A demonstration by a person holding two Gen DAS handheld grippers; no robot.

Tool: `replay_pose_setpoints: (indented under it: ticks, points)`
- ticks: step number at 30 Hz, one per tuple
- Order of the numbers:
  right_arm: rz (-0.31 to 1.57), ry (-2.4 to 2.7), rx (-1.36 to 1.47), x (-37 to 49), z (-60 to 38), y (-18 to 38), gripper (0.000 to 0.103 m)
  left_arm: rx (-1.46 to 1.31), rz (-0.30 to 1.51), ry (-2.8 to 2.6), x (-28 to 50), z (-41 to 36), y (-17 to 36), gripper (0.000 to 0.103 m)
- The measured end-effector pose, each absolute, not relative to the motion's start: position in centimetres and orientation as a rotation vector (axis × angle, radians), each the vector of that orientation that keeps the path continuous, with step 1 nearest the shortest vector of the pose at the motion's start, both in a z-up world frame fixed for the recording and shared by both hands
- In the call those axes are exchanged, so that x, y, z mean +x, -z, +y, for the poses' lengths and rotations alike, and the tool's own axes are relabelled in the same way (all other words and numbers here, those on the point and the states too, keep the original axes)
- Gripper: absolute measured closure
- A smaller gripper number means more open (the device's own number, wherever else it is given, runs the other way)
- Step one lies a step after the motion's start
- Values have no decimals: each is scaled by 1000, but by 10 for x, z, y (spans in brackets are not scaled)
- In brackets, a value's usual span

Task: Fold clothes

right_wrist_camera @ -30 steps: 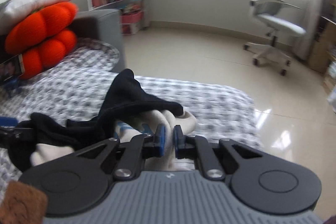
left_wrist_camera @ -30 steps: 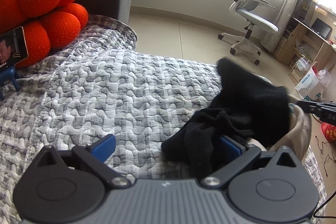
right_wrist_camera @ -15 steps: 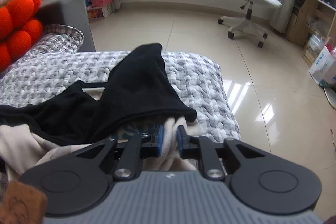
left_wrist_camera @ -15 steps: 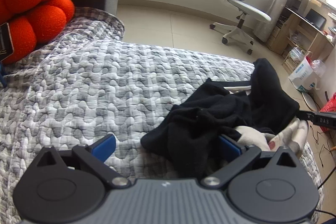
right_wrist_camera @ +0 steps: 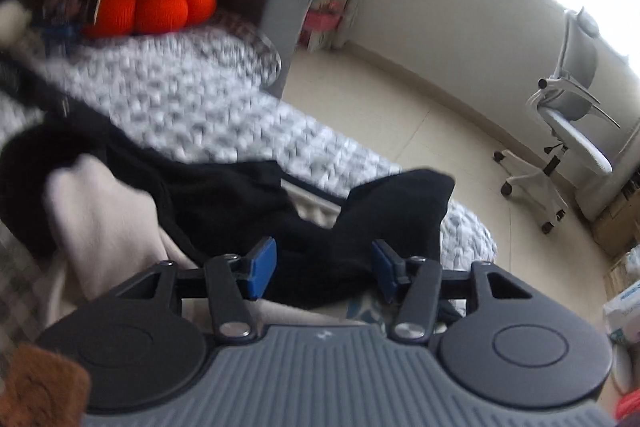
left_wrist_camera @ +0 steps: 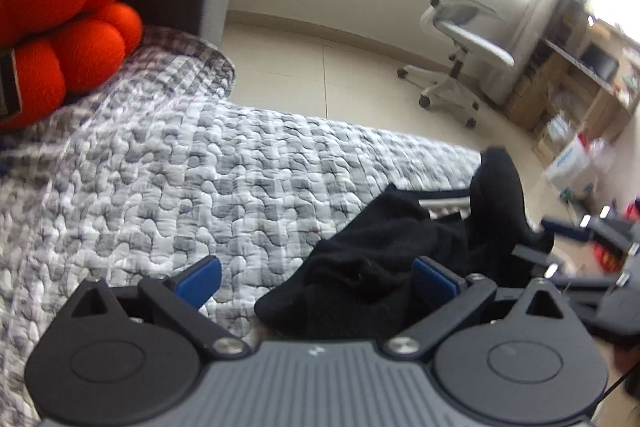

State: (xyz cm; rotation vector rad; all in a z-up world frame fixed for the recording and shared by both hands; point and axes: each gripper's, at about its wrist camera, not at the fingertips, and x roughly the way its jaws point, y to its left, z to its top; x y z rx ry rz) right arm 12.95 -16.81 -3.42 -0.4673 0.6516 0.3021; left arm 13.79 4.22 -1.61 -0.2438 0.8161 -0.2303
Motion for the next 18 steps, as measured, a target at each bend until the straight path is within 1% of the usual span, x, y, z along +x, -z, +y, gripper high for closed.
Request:
replay_pose_setpoints:
  ticks: [1, 2, 3, 4, 11, 17, 18]
  points:
    - [683, -287, -480, 135, -167, 40, 53, -271, 830, 228, 140, 46, 18, 1]
    - [706, -280, -480, 140, -167, 43, 78, -282, 840, 224, 141, 48, 20, 1]
    - [721, -275, -462, 144, -170, 43, 86, -291, 849, 219, 142, 50, 22, 1]
    - [734, -267, -439, 148, -173, 42, 86, -300, 858, 214, 143, 51, 24, 1]
    - [661, -101, -21, 149, -247, 18, 91, -300, 872, 204, 143, 58, 27, 1]
    - [584, 42, 325, 149, -308, -2, 91, -270, 907, 244, 148, 47, 33, 1]
    - [580, 61, 321, 149, -310, -2, 91, -273, 914, 253, 150, 45, 34, 1]
